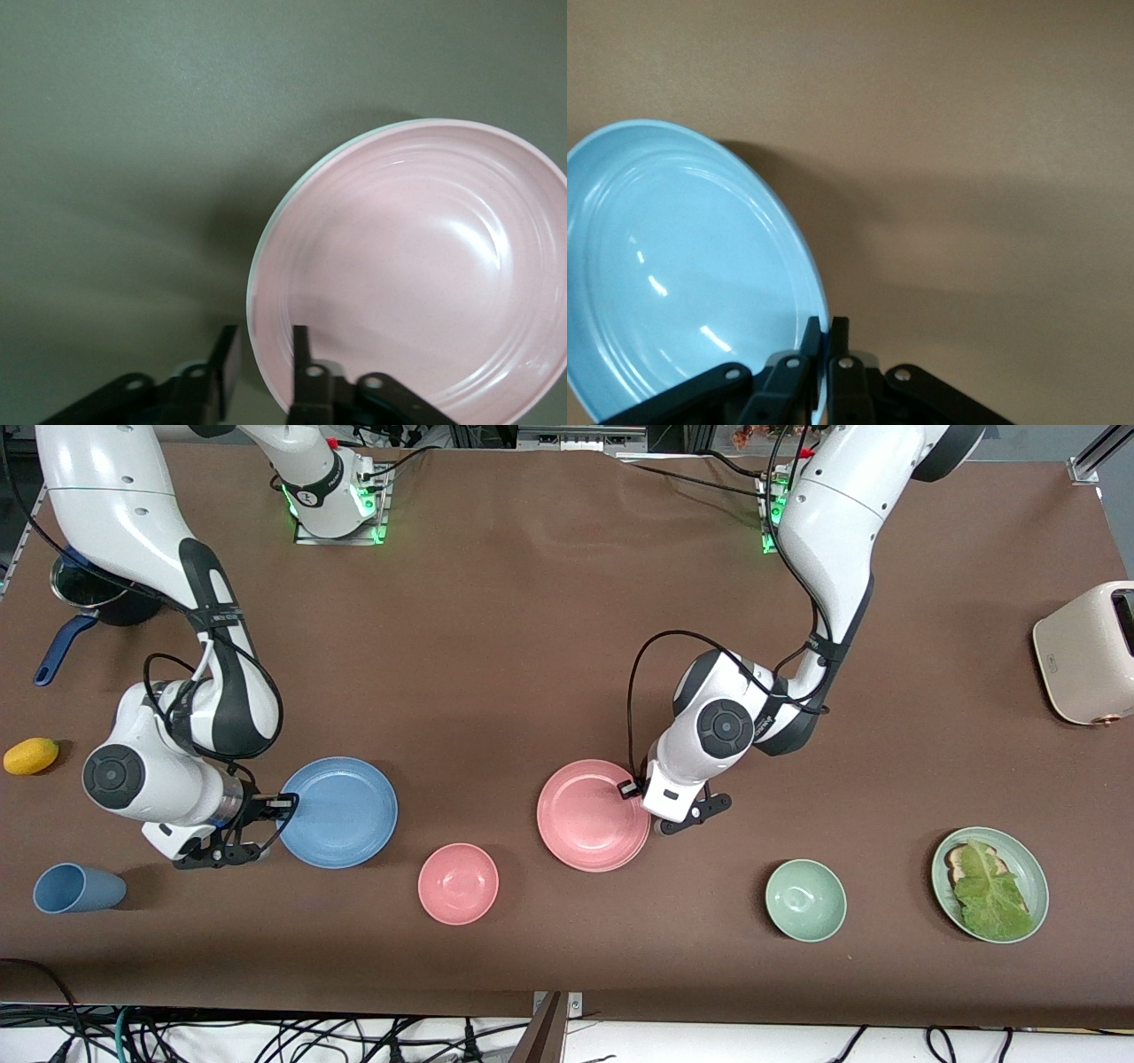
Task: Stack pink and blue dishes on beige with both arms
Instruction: 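Open the left gripper on the pink plate while the right gripper lifts blue, then place the blue plate on the pink while the left gripper withdraws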
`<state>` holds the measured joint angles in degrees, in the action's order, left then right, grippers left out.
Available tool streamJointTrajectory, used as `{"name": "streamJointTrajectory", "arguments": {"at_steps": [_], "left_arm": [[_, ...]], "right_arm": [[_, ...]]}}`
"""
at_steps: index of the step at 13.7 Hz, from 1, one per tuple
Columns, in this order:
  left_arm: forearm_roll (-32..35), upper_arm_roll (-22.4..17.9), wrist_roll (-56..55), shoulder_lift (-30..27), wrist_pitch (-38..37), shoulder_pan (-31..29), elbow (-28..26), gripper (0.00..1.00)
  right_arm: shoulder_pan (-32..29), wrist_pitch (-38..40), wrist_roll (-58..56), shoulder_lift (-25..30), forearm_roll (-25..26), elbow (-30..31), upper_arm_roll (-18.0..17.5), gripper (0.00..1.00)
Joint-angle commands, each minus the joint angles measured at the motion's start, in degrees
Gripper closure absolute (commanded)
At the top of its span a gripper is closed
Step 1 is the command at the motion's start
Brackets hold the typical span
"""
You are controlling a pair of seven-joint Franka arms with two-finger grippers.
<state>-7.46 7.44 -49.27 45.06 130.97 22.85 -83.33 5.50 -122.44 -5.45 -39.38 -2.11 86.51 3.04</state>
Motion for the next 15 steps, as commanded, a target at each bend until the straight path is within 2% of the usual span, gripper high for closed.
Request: {"name": "streamJointTrajectory", "arguments": {"at_steps": [1, 2, 3, 8, 15], "left_arm": [[1.3, -0.4, 0.1, 1.1, 0.1, 0.2, 1.9, 0.13], [1.3, -0.4, 0.0, 0.9, 0.0, 0.2, 2.0, 0.03], [1.4, -0.5, 0.0, 0.4, -0.5, 0.0, 2.1, 0.01], [3.5, -2.0, 10.1, -5.6, -10.6, -1.9, 2.3, 0.01], [3.5, -2.1, 24.3, -13.6, -24.8, -8.2, 2.4, 0.00]], "right_arm": [[0.3, 2.4, -0.5, -0.1, -0.5, -1.2, -0.1, 1.00], [0.3, 3.3, -0.5, 0.1, -0.8, -1.3, -0.4, 1.00], [0.3, 4.4, -0.4, 1.2, -0.9, -1.3, -0.9, 1.00], [0.5, 8.6, 1.1, 5.4, -1.7, -1.3, -4.1, 1.00], [1.7, 9.9, 18.2, 6.3, -1.3, -1.3, -13.2, 1.00]]}}
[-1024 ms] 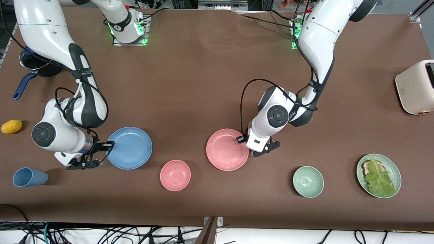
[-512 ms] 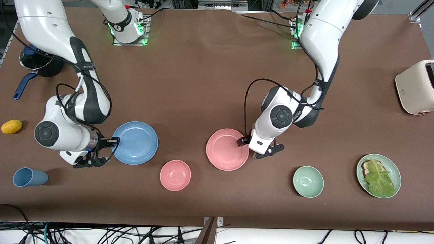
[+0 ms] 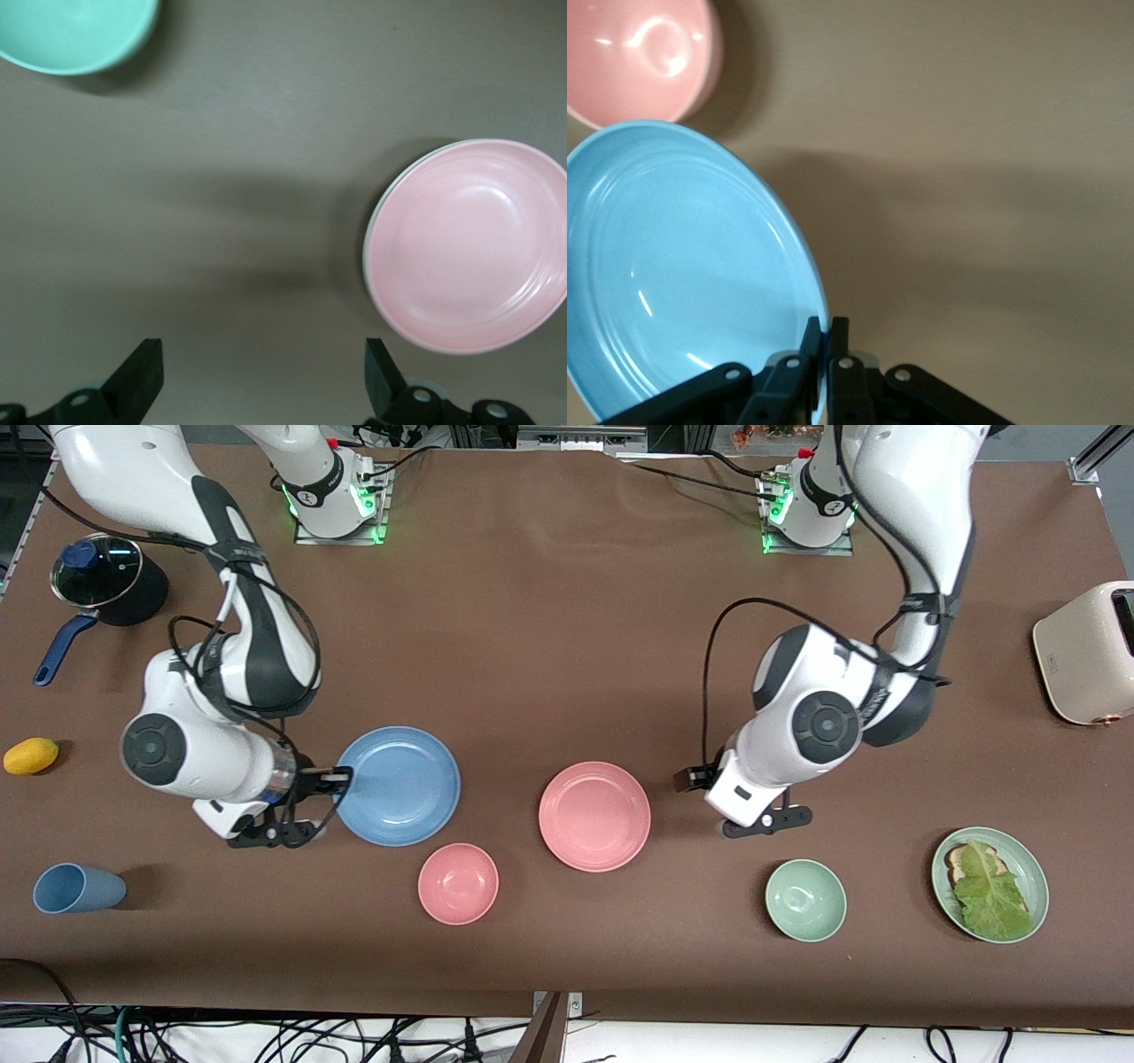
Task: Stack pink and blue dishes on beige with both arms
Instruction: 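Place the blue plate on the pink while the left gripper withdraws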
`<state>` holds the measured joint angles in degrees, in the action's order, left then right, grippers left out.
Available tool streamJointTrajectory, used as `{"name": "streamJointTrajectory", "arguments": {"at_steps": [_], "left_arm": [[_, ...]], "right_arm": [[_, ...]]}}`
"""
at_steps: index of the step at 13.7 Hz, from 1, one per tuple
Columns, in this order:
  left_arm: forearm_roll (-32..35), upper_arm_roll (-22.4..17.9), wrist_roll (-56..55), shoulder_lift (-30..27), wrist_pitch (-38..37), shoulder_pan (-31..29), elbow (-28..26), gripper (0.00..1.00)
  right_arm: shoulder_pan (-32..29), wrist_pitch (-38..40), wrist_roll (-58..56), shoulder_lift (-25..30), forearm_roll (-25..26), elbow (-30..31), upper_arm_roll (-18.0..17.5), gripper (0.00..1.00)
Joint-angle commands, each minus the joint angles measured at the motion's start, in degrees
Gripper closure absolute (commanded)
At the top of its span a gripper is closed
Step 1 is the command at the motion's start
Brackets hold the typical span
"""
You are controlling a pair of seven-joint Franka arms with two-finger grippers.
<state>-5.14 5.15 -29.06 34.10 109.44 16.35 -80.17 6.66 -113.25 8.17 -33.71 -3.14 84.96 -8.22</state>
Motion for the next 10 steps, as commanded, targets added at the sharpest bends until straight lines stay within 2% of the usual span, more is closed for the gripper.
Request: {"name": "streamJointTrajectory", "arguments": {"at_steps": [1, 4, 8, 10], "left_arm": [[1.2, 0.2, 6.4, -3.4, -4.7, -2.7, -0.8, 0.00], [1.1, -1.1, 14.1, -5.7, -9.3, -5.5, -0.7, 0.00], [0.8, -8.1, 26.0, -8.2, -14.7, -5.6, -0.4, 0.00], [0.7, -10.1, 29.0, -8.5, -17.2, -5.7, 2.0, 0.00]], "right_arm": [[2.4, 0.4, 7.0, 0.7, -0.2, 0.3, -2.0, 1.00], [8.2, -2.1, 16.5, 0.0, 0.1, 0.3, -1.9, 1.00], [15.0, -9.3, 27.8, -2.3, 0.2, 0.3, -1.9, 1.00], [17.4, -13.3, 32.2, -3.9, 0.2, 0.2, -1.7, 1.00]]}}
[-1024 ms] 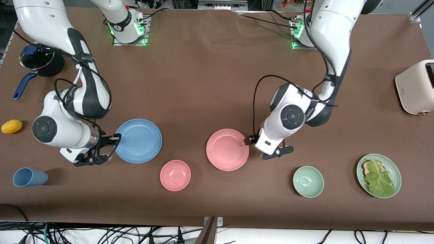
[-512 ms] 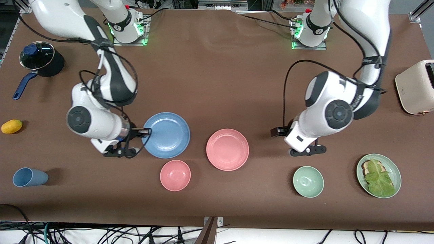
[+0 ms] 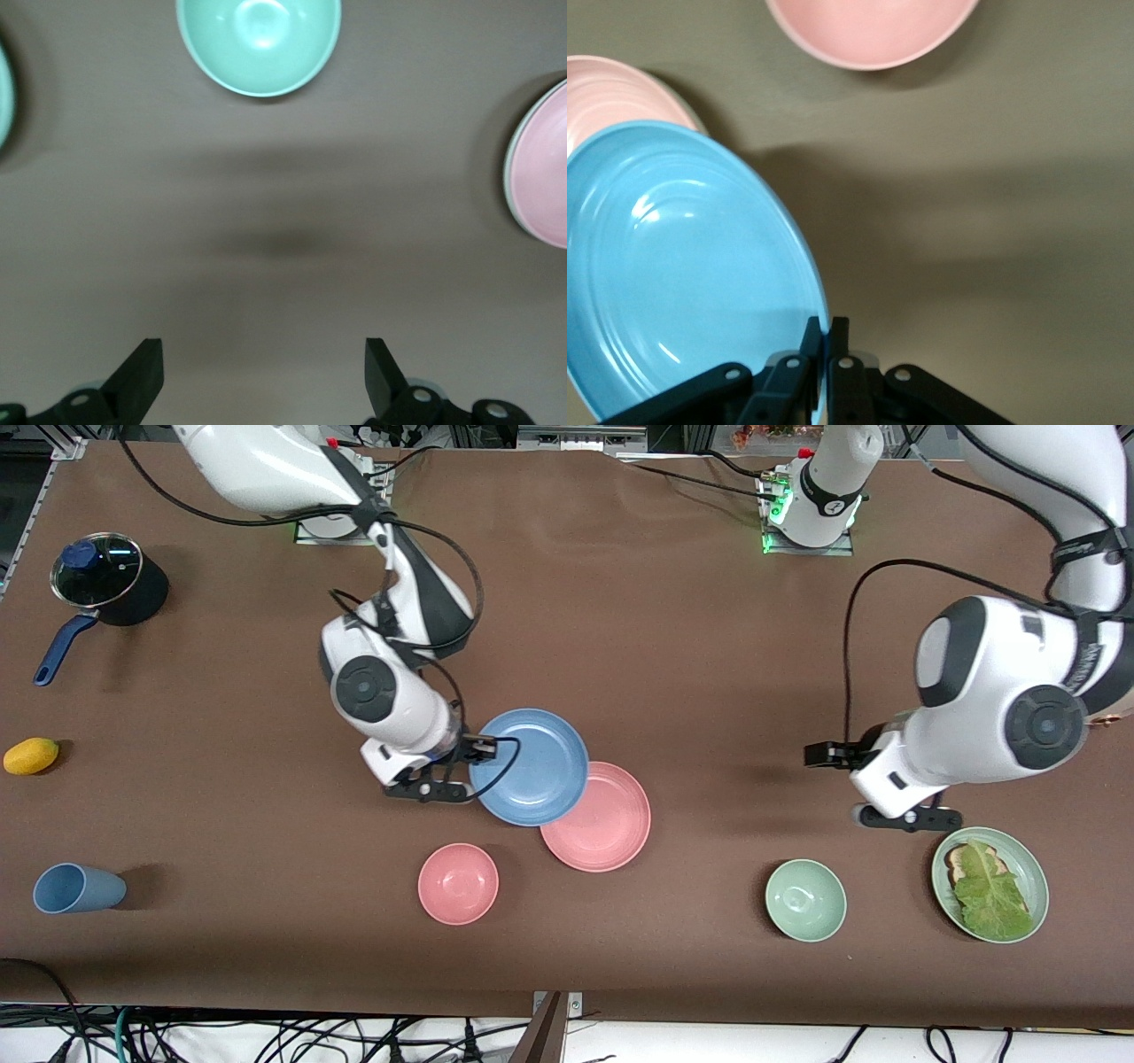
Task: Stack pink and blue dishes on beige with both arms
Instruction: 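Place the blue plate on the pink while the left gripper withdraws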
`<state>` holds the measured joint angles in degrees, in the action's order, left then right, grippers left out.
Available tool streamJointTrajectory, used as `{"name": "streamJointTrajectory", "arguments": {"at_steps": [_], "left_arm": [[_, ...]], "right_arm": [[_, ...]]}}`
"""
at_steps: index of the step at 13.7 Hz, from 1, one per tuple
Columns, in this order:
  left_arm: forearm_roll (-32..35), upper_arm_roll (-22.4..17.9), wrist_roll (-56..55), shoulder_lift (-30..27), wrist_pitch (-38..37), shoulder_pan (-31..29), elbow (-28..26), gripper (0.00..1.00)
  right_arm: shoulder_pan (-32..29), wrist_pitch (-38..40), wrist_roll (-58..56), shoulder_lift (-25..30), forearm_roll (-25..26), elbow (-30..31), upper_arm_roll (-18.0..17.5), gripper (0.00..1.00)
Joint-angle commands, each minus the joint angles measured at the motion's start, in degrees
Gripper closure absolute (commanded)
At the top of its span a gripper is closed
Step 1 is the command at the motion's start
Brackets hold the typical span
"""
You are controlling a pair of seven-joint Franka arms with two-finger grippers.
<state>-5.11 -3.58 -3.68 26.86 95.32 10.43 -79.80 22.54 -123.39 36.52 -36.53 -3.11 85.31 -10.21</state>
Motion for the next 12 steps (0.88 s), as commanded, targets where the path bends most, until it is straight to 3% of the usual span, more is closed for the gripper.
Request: {"name": "streamJointTrajectory", "arguments": {"at_steps": [1, 5, 10, 12], "left_arm": [[0.8, -2.5, 4.5, -1.3, -5.5, 0.2, 2.7, 0.00], [1.1, -3.5, 4.2, -1.4, -12.8, 0.3, 8.9, 0.00], [0.5, -3.7, 4.7, -3.3, -13.1, -0.9, 11.3, 0.00], [0.1, -3.7, 4.8, -7.3, -13.1, -1.7, 11.2, 0.00]], "right_arm": [[2.2, -5.6, 5.2, -2.1, 0.2, -0.1, 0.3, 1.00], [5.1, -10.0, 11.5, -8.6, 1.9, -6.6, 0.5, 1.00], [5.9, -10.5, 14.2, -12.0, 4.2, -10.9, 1.2, 1.00], [5.9, -10.5, 14.2, -15.3, 4.2, -16.0, 1.2, 1.00]]}}
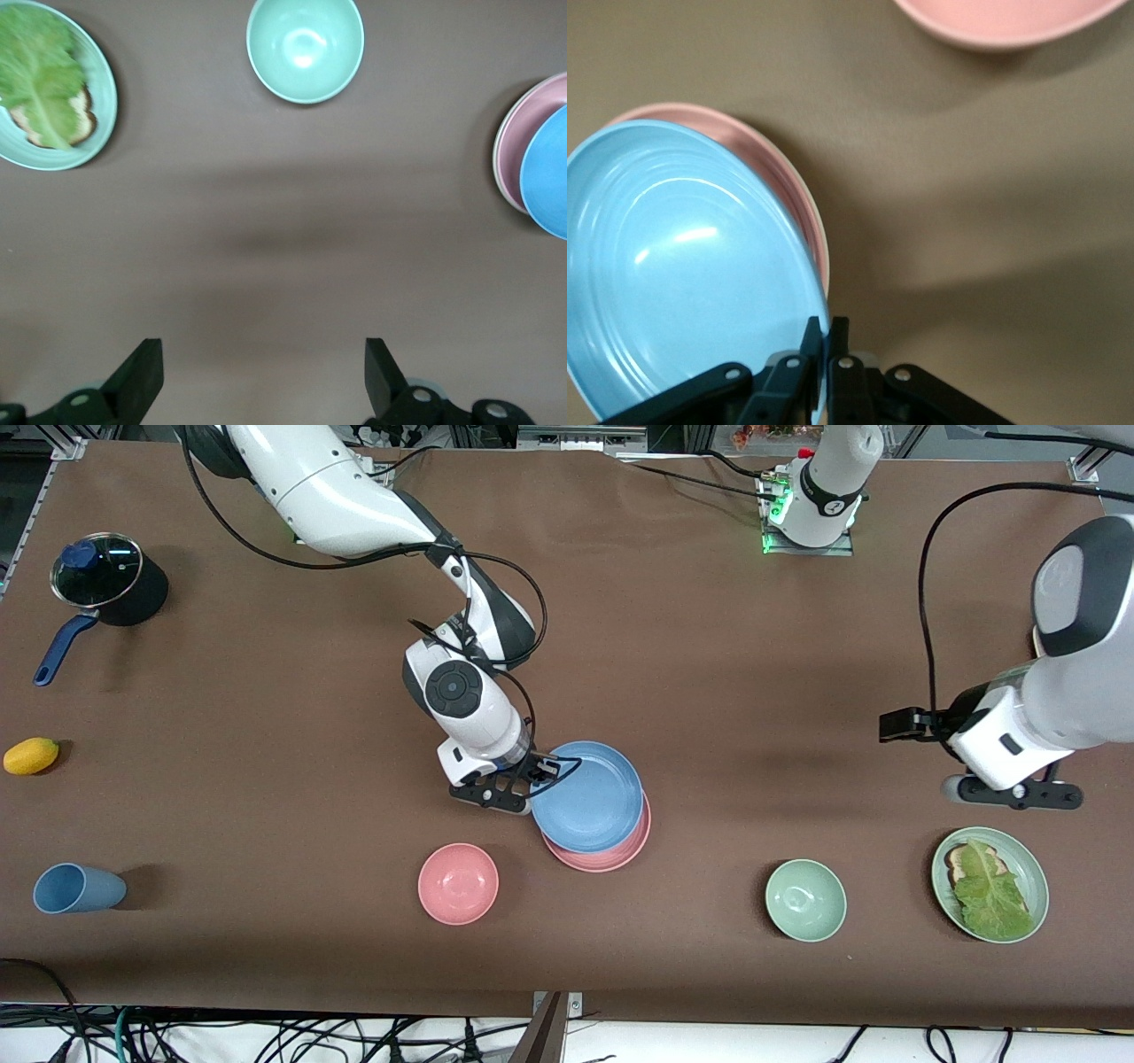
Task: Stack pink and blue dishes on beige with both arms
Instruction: 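Open the right gripper to release the blue plate on the stack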
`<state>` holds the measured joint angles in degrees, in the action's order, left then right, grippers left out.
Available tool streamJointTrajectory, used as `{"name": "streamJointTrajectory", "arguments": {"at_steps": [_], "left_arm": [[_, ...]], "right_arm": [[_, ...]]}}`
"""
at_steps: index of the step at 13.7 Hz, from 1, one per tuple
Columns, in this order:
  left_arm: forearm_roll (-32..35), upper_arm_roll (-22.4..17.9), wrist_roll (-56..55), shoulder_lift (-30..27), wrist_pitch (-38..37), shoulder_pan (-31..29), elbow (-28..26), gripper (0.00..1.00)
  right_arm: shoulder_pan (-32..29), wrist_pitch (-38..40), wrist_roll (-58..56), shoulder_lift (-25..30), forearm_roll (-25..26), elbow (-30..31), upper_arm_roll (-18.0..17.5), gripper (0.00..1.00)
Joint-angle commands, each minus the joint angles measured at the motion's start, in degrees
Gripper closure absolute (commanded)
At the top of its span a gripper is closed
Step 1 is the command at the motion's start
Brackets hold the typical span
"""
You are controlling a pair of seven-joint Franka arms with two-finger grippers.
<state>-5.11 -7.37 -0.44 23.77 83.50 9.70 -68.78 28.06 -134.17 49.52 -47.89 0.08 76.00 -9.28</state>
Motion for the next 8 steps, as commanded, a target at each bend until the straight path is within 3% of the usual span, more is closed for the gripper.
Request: {"name": "streamJointTrajectory", "arguments": {"at_steps": [1, 7, 8], "left_arm": [[0.2, 0.1, 1.3, -6.2, -1.3, -1.0, -0.7, 0.00], [0.4, 0.3, 1.4, -10.7, -2.2, -0.3, -4.3, 0.00], [0.2, 0.3, 1.1, -11.0, -2.0, -0.2, -4.2, 0.00]], "right_arm": [[0.2, 0.3, 1.2, -5.5, 1.0, -8.9, 0.3, 1.00], [0.5, 0.8, 1.6, -6.6, 1.1, -9.7, 0.4, 1.00], [0.5, 0.9, 1.6, -6.5, 1.0, -9.6, 0.4, 0.91]]}}
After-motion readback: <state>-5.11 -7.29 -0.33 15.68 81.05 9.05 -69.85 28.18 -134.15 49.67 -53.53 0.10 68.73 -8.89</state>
